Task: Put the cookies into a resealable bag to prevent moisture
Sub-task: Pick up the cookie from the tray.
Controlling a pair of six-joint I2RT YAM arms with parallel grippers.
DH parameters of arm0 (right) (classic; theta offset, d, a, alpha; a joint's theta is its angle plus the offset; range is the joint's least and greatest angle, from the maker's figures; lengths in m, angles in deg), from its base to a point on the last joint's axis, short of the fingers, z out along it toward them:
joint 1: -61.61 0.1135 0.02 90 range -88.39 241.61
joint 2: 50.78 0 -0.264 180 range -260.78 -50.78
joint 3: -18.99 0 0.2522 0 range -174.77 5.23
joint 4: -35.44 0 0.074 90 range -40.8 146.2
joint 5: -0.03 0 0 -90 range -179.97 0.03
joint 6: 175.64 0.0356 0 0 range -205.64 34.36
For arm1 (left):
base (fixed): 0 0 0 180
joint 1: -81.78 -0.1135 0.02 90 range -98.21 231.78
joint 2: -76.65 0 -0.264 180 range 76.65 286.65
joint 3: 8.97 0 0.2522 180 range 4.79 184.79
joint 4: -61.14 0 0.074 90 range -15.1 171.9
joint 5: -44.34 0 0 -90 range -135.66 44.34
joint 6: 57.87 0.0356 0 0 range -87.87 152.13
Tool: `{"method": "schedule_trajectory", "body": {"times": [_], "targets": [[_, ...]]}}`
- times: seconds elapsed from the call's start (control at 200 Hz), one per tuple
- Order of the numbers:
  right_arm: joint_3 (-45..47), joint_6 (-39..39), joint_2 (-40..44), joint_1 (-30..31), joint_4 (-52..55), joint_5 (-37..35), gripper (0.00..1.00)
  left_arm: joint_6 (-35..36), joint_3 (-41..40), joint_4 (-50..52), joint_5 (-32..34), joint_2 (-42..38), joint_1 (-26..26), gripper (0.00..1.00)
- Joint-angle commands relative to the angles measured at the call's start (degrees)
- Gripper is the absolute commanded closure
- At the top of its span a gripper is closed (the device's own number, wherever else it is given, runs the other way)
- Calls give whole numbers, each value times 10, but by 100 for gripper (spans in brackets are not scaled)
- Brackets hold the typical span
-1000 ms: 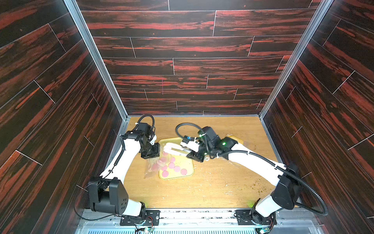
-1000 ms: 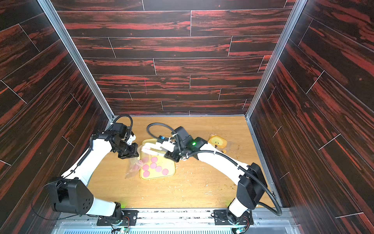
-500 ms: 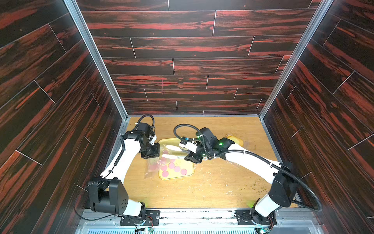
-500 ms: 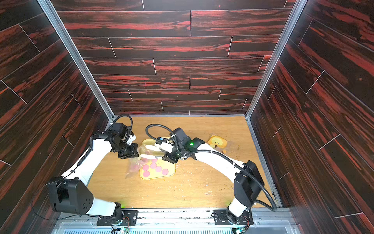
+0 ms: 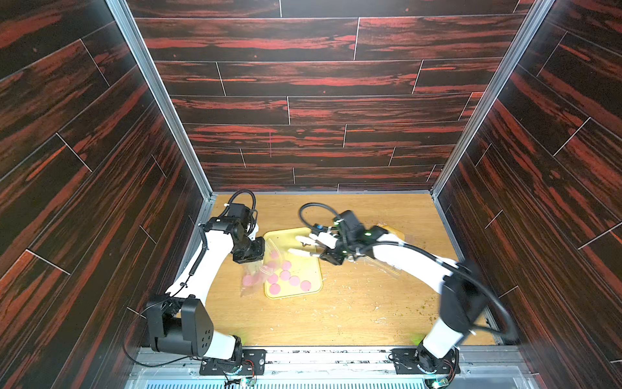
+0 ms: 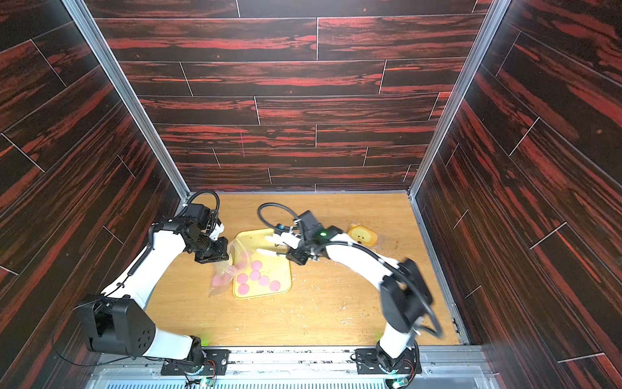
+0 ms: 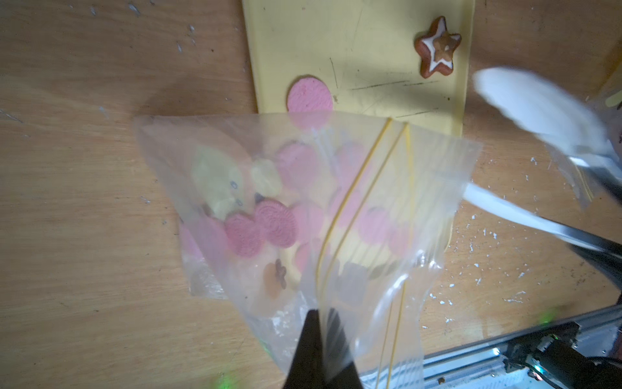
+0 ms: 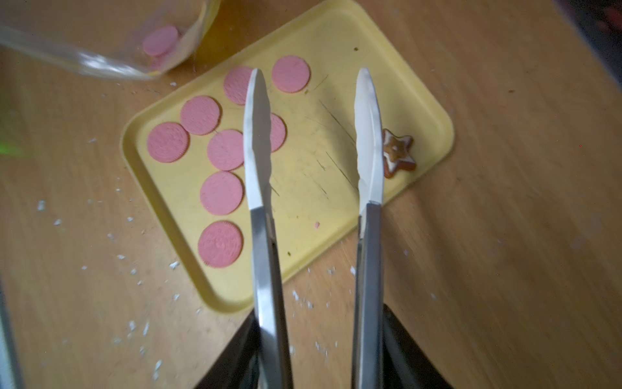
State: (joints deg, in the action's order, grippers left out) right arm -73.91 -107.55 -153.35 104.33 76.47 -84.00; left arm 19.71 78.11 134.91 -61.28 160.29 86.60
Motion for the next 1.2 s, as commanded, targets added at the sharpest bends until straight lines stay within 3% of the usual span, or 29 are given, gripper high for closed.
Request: {"method": "schedule_trajectory", "body": {"times": [0.0, 0.205, 0.496, 1.193], "targets": [[-65, -29, -61, 8, 3, 26, 47, 6, 16, 15, 11, -16, -2, 100], [-160, -43, -160, 18, 32, 36, 47, 6, 18, 15, 11, -14, -3, 100], [-235, -55, -238, 28, 67, 48, 47, 10, 19, 18, 18, -7, -4, 100], [-303, -55, -302, 42, 104, -7, 49, 12, 22, 19, 16, 0, -5, 100]]}}
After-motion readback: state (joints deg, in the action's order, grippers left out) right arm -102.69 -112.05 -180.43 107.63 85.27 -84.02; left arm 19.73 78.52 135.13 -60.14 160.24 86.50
